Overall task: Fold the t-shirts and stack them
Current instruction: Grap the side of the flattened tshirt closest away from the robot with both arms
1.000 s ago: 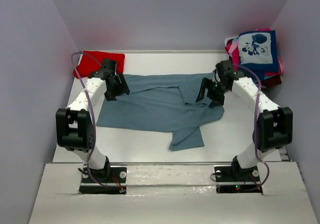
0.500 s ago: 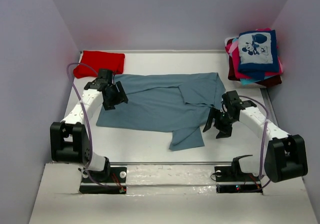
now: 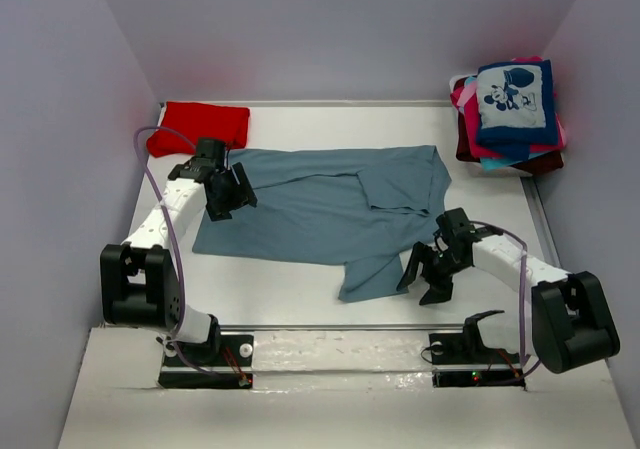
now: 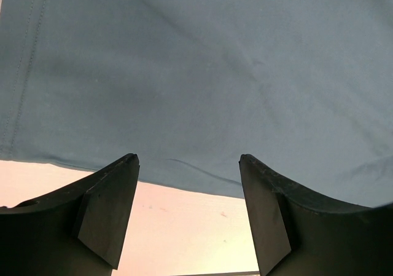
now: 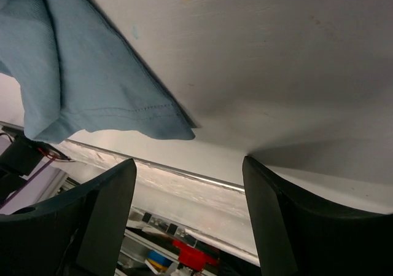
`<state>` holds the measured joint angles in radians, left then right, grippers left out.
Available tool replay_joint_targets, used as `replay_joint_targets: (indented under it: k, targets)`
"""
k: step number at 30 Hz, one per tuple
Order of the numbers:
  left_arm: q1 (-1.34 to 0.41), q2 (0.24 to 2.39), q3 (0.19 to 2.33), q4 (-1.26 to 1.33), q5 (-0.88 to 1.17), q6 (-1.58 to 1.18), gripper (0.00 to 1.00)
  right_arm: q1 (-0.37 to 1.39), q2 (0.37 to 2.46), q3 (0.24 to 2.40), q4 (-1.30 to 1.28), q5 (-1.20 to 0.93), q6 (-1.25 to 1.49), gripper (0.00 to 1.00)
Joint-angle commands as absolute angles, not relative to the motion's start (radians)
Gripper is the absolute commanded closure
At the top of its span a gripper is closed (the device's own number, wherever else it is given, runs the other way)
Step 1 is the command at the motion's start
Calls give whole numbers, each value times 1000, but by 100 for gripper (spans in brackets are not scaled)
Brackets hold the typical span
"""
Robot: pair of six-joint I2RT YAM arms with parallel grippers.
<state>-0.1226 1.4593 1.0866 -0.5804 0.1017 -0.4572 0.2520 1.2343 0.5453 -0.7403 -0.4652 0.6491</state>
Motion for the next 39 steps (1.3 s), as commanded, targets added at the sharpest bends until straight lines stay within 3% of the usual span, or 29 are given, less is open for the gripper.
replay_joint_targets:
  k: [1, 12, 24, 28, 39]
  targets:
    - [-121, 1453, 1118, -578, 107, -446, 22, 278, 1223, 508, -618, -537, 706, 25]
    - [-121, 1468, 1124, -584, 103, -443, 22, 296, 1284, 488, -477, -485, 739, 39]
    - [-121, 1491, 1146, -597, 101, -437, 22, 296, 1183, 555, -609, -365, 761, 60]
    - [-121, 1499, 1146, -592, 100, -436, 22, 296, 1150, 534, -614, -353, 778, 71]
    - [-121, 1520, 1166, -598, 100, -423, 22, 296, 1181, 535, -620, -382, 766, 71]
